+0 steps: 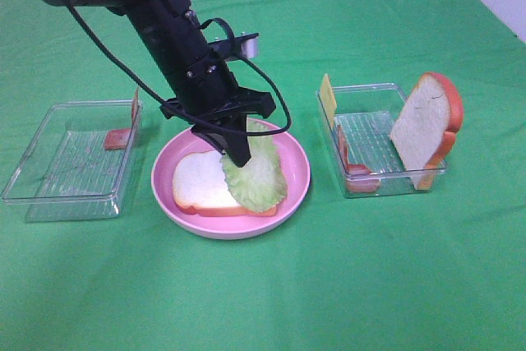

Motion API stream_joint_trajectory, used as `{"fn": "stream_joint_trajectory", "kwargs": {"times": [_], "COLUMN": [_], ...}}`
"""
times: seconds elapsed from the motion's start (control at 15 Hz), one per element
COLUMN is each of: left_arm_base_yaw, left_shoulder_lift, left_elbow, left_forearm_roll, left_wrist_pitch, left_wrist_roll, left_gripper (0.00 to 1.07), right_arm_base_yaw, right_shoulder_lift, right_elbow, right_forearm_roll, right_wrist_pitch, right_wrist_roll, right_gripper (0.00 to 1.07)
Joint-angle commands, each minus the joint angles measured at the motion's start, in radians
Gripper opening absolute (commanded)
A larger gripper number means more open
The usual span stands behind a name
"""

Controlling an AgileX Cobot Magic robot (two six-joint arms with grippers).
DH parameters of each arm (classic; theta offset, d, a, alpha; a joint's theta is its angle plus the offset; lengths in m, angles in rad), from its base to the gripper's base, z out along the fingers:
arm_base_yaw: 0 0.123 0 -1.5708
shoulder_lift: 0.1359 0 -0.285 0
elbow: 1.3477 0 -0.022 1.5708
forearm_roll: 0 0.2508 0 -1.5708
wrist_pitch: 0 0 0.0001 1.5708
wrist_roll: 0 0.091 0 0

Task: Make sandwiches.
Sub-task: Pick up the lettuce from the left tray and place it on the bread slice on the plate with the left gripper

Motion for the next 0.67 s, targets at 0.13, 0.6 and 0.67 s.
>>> {"fn": "stream_joint_trajectory", "kwargs": {"times": [0.13,0.6,0.67], "left_arm_base_yaw": [-0.005,-0.005,-0.011], "left_shoulder_lift": [0.0,-0.011,-0.024], "left_elbow": [0.004,0.001,0.001], "left_forearm_roll": [0.096,0.221,0.268], "left_wrist_pitch": [-0.001,-0.024,-0.02], "left_wrist_roll": [-0.064,-0.157,-0.169], "left_gripper": [0.0,0.53,0.77], "right_arm_base_yaw": [0.0,0.0,0.0], "right_shoulder_lift": [-0.026,-0.026,-0.026], "right_elbow": [0.001,0.001,0.001], "right_forearm_roll": [-0.002,-0.002,-0.002], "right_wrist_pitch": [-0.013,-0.013,-0.013], "right_wrist_roll": [-0.015,-0.015,-0.015], "right_gripper": [0.93,0.93,0.93]}}
